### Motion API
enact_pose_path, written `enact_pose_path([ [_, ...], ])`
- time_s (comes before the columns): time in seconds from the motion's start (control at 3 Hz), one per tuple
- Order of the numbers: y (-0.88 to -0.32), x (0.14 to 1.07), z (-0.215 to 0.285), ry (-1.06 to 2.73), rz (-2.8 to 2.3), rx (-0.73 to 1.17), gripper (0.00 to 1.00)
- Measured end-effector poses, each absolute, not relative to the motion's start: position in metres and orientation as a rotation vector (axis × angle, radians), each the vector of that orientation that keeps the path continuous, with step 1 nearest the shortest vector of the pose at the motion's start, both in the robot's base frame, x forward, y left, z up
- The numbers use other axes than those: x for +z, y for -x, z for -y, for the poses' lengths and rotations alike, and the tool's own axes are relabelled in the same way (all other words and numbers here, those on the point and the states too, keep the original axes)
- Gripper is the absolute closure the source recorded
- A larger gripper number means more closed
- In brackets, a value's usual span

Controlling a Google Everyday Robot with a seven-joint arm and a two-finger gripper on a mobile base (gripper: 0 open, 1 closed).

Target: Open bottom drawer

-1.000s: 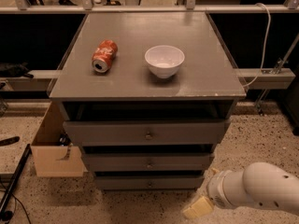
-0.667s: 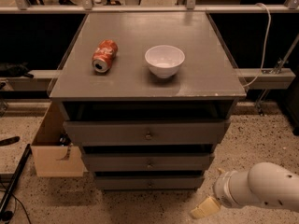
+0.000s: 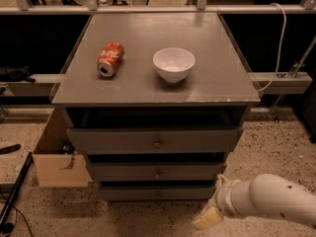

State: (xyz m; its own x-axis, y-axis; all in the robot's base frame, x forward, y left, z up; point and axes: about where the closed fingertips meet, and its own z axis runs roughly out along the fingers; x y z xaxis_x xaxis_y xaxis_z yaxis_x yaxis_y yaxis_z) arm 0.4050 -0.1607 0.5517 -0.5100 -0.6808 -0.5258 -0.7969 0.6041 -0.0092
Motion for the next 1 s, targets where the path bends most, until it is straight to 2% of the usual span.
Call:
enact_pose_path([
  [1.0, -0.445, 0.493, 0.120, 1.359, -2.195, 0.209, 0.00],
])
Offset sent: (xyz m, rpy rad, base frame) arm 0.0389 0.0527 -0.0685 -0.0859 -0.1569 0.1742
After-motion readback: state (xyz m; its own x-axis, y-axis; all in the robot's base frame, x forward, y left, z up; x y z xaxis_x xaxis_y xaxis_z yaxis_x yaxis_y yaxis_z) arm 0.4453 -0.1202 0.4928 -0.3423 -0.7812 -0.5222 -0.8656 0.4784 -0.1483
